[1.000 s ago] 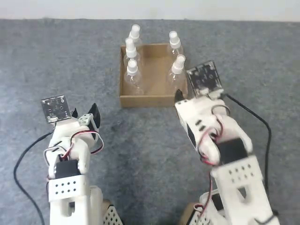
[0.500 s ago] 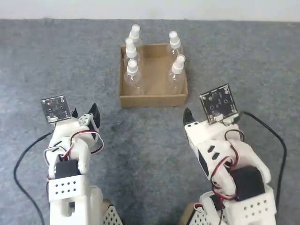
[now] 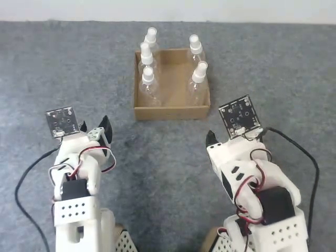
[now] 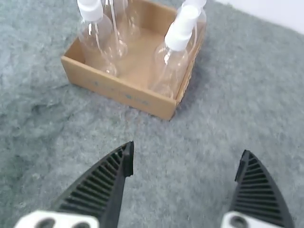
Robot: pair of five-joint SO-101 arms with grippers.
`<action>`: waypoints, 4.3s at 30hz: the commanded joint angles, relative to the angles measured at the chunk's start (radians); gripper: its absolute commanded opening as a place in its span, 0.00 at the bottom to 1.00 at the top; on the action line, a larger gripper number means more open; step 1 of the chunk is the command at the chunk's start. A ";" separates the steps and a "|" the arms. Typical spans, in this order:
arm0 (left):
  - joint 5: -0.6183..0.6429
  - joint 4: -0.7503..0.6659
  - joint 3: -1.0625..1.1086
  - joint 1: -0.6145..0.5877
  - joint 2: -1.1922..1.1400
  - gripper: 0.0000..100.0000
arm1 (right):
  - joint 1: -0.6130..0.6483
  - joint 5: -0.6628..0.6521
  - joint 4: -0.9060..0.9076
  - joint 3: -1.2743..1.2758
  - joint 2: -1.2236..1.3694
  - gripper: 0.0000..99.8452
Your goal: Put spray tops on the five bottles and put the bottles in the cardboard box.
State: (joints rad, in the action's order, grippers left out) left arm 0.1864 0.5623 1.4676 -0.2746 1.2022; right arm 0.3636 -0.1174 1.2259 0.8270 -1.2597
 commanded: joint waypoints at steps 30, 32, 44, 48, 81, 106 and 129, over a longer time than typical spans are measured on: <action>-0.005 -0.029 0.005 0.003 0.011 0.20 | -0.010 0.002 -0.426 0.562 -0.556 0.29; -0.005 -0.032 0.005 0.003 0.011 0.20 | -0.010 0.002 -0.476 0.614 -0.556 0.29; -0.008 -0.189 0.094 0.097 0.011 0.20 | -0.142 0.009 -0.667 0.856 -0.556 0.29; -0.008 -0.193 0.097 0.101 0.011 0.20 | -0.140 0.012 -0.651 0.856 -0.556 0.29; -0.253 -0.192 0.143 0.242 0.011 0.01 | -0.145 0.189 -0.282 0.856 -0.556 0.01; -0.080 -0.009 0.176 0.227 0.334 0.01 | -0.145 0.195 -0.088 0.856 -0.556 0.02; -0.084 0.537 0.217 0.219 0.618 0.01 | -0.145 0.190 -0.079 0.856 -0.556 0.02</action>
State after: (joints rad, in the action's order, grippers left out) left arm 0.0944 0.9889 1.6993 -0.0476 1.8006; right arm 0.2348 0.0698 1.1400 1.6617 -1.7967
